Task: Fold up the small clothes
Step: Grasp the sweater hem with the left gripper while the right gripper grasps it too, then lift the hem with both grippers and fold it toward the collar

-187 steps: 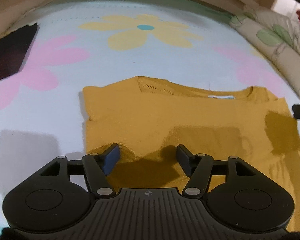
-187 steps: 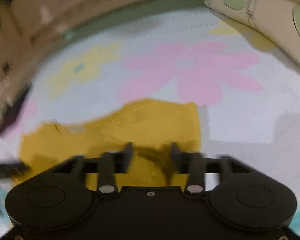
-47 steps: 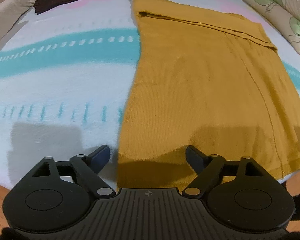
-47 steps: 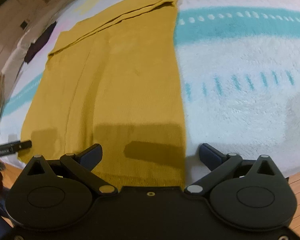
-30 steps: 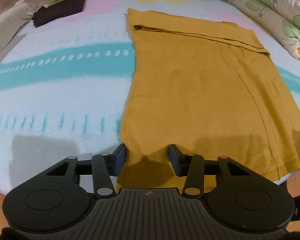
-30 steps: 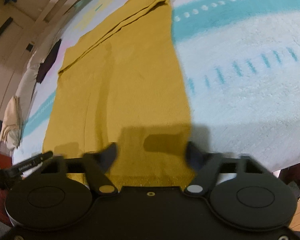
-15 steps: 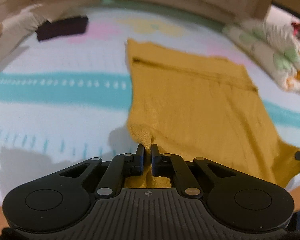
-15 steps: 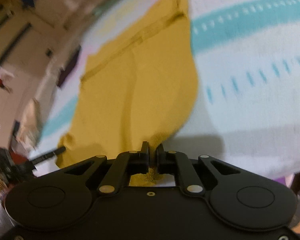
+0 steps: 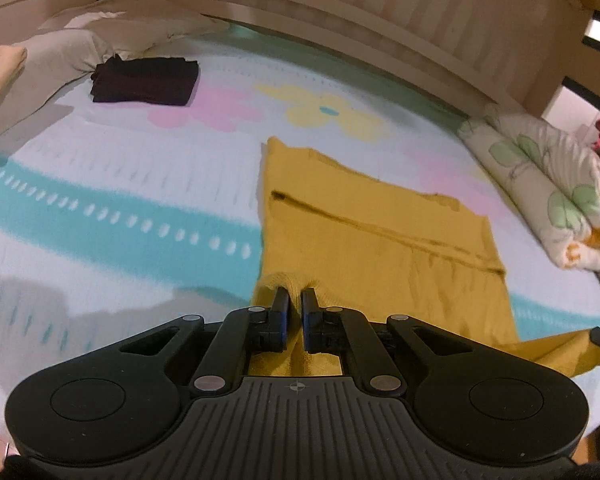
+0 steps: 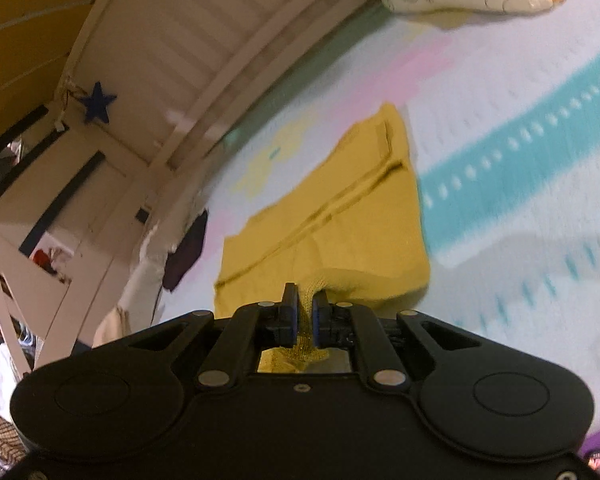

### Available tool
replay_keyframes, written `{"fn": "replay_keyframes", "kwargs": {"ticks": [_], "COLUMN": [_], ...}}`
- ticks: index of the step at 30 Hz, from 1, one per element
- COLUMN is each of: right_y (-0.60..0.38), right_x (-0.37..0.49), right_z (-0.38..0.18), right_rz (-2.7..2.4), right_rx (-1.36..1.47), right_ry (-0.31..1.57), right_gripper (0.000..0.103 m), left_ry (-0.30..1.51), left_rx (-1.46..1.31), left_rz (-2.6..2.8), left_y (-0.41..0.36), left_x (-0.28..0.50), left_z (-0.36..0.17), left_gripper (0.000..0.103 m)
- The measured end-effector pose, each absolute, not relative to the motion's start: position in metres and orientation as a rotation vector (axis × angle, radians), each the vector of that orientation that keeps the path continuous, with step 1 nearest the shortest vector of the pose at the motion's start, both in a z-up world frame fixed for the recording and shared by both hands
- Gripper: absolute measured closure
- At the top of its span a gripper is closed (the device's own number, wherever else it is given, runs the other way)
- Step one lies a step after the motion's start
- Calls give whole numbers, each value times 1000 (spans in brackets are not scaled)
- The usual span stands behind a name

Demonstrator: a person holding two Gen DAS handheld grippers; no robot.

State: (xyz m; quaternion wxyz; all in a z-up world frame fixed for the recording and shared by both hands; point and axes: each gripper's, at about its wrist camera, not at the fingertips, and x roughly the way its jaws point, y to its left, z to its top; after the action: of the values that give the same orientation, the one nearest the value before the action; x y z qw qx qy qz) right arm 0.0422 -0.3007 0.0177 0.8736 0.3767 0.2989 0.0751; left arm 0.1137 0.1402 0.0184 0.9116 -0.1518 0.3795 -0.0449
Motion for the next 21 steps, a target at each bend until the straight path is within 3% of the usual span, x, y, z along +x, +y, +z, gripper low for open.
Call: {"fn": "replay_keyframes", "kwargs": {"ticks": [11,21], "right_y": [-320,-331], "right_x": [120,211], "right_z": [48,31], "right_rz": [101,38], "right_rx": [778,764], "right_ry": [593,650], "right_gripper": [88,88], "left_ry": [740,744], "left_rx": [-305,-297], "left_rz": [-97,-8], "left_y": [132,133], "left_x": [200,282], "left_z": [53,39], "left_gripper": [97,98]}}
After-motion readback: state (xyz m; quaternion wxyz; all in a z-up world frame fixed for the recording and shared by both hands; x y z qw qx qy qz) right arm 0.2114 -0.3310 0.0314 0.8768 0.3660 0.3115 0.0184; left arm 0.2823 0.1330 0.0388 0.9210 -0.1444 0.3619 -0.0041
